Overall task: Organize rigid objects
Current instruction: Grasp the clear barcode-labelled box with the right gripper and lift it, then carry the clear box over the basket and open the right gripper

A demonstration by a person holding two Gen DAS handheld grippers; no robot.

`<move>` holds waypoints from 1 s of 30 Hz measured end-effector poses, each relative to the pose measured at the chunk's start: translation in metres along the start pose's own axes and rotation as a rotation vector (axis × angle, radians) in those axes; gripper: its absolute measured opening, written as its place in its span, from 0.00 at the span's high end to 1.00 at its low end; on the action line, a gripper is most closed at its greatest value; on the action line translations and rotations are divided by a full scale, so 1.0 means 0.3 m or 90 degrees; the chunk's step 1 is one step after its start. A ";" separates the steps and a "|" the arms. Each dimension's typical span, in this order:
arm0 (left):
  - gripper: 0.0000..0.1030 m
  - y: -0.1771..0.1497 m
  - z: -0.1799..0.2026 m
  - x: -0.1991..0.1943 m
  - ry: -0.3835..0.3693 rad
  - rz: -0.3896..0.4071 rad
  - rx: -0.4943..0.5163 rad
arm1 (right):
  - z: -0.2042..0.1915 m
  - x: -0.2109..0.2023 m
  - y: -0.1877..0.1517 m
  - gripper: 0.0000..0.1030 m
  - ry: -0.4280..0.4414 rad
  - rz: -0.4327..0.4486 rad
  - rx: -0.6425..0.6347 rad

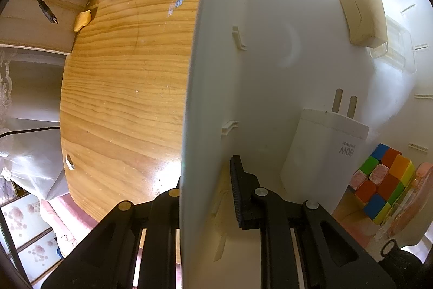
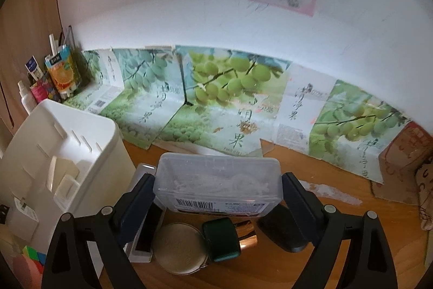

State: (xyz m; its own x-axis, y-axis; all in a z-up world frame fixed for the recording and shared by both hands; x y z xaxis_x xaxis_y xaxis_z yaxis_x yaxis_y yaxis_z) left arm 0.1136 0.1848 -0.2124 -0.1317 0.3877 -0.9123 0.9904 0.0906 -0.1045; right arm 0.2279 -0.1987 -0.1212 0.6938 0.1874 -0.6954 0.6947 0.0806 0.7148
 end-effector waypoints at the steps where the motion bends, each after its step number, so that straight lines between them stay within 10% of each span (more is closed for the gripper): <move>1: 0.81 0.000 0.001 0.000 0.000 0.000 0.001 | -0.001 -0.013 0.005 0.10 -0.001 0.007 0.002; 30: 0.81 -0.037 0.120 -0.074 0.010 0.040 0.072 | -0.286 -0.413 0.050 0.10 0.000 0.125 -0.017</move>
State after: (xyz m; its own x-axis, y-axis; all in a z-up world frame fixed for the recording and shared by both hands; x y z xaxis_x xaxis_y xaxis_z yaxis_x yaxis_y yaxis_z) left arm 0.1072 0.1421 -0.2054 -0.0685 0.4035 -0.9124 0.9950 -0.0390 -0.0919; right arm 0.1361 -0.1366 -0.0180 0.8156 0.2025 -0.5420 0.5405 0.0676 0.8386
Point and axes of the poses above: each gripper's, at about its wrist camera, not at the fingertips, and x roughly the way its jaws point, z to its right, y to its top, the point moved 3 cm from there along x, roughly the way its jaws point, and after that the axes turned 14 degrees about y, right-handed, at the moved point
